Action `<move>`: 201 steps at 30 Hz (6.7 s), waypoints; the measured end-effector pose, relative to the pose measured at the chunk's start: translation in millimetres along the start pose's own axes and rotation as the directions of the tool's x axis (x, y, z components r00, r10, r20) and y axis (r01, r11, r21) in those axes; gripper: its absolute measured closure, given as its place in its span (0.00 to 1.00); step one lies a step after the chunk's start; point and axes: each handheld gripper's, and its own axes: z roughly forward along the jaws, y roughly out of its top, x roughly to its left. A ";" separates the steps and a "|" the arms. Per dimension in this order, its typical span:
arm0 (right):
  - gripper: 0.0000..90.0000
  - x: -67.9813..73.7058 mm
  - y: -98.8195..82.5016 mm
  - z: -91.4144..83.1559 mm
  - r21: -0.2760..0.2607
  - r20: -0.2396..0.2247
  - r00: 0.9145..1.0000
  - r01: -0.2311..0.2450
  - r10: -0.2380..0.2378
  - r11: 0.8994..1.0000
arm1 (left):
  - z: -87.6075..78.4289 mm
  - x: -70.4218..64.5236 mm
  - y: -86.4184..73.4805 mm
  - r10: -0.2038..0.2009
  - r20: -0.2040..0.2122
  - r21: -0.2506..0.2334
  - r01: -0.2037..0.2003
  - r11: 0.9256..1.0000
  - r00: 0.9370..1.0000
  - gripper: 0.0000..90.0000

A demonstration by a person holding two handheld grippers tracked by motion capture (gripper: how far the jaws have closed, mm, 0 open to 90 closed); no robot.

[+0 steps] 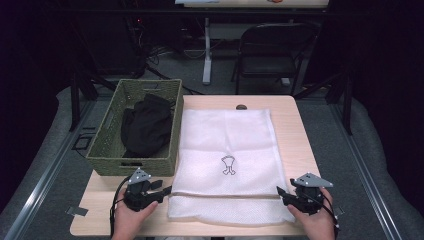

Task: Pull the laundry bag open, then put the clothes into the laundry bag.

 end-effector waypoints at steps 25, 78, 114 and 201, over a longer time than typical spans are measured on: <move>0.49 43.3 6.4 11.9 -0.065 -0.109 0.979 0.166 -0.173 0.984 | -59.2 4.7 19.3 -0.070 -0.147 -0.131 0.051 0.990 0.987 0.54; 0.49 34.1 6.0 7.5 -0.085 -0.075 0.990 0.116 -0.123 0.990 | -42.5 70.8 174.1 -0.044 -0.258 0.013 0.049 0.999 0.965 0.31; 0.49 32.6 8.0 7.8 -0.108 -0.075 0.991 0.099 -0.108 0.989 | 2.4 122.7 212.5 -0.153 -0.287 0.049 0.174 0.983 0.946 0.31; 0.48 30.0 -12.4 -12.4 -0.118 -0.091 0.992 0.076 -0.087 0.990 | 97.2 192.0 159.7 -0.290 -0.412 0.293 0.427 0.855 0.864 0.00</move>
